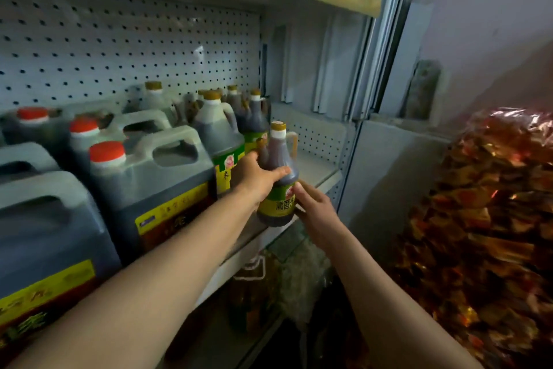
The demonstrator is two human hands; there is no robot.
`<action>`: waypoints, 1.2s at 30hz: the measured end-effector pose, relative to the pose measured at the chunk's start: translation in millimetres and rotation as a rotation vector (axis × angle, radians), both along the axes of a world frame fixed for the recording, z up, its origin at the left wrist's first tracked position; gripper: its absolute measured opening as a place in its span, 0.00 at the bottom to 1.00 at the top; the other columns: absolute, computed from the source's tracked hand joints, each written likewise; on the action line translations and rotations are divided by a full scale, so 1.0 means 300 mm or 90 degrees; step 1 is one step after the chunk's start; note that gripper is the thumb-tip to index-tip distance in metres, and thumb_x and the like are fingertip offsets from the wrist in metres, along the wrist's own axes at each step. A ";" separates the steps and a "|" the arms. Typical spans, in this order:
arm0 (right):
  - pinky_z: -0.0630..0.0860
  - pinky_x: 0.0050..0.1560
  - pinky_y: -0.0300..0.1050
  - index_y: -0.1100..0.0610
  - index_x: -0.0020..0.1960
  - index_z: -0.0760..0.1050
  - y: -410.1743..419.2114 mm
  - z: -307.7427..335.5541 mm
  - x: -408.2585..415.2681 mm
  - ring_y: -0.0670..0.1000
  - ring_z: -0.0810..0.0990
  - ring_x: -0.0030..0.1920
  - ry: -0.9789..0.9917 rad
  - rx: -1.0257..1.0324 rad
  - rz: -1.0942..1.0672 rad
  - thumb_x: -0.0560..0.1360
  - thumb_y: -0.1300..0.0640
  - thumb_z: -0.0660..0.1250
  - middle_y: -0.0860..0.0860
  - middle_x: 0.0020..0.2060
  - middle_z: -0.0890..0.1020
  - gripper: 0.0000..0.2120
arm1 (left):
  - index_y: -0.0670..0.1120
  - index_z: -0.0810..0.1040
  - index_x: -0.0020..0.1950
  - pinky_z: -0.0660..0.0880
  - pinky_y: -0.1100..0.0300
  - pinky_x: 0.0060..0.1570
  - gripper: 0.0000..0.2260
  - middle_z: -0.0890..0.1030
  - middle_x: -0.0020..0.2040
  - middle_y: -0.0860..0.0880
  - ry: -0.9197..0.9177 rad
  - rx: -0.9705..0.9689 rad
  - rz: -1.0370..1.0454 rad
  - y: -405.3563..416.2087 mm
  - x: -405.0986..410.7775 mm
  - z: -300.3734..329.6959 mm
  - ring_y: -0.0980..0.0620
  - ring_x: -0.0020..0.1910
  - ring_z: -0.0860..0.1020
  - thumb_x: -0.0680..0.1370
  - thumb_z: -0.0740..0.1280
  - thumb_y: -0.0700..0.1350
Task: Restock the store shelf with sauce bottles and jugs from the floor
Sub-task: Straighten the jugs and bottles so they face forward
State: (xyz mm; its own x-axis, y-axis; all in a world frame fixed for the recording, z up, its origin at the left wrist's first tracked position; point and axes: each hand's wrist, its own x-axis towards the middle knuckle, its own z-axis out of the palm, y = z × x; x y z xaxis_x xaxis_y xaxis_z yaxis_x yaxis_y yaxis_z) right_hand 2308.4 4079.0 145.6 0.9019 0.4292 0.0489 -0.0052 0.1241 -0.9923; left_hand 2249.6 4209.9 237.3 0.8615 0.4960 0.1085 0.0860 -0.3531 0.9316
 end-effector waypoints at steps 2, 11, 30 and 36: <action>0.79 0.56 0.43 0.56 0.71 0.75 0.017 -0.005 0.097 0.53 0.81 0.63 -0.001 -0.006 0.011 0.82 0.50 0.63 0.54 0.62 0.83 0.20 | 0.47 0.70 0.72 0.70 0.49 0.65 0.30 0.74 0.71 0.47 0.011 -0.008 0.012 0.007 0.080 -0.006 0.44 0.69 0.73 0.73 0.76 0.51; 0.77 0.59 0.45 0.49 0.69 0.74 0.149 -0.002 0.450 0.48 0.80 0.61 0.045 0.001 0.078 0.82 0.50 0.65 0.48 0.61 0.82 0.16 | 0.47 0.69 0.72 0.69 0.48 0.66 0.26 0.73 0.72 0.46 0.038 0.039 0.105 0.079 0.363 0.000 0.43 0.70 0.72 0.76 0.73 0.50; 0.75 0.68 0.62 0.59 0.70 0.73 0.267 -0.045 0.629 0.60 0.80 0.64 0.009 0.134 0.147 0.76 0.51 0.71 0.59 0.63 0.81 0.25 | 0.58 0.47 0.81 0.69 0.48 0.68 0.35 0.58 0.81 0.48 0.010 0.050 0.221 0.015 0.414 -0.192 0.43 0.75 0.65 0.81 0.65 0.55; 0.75 0.67 0.62 0.62 0.68 0.74 0.309 -0.063 0.649 0.63 0.79 0.65 0.009 0.138 0.129 0.75 0.53 0.73 0.61 0.61 0.82 0.25 | 0.61 0.43 0.81 0.70 0.49 0.63 0.33 0.56 0.81 0.50 0.030 0.010 0.215 -0.001 0.417 -0.178 0.43 0.74 0.67 0.82 0.60 0.56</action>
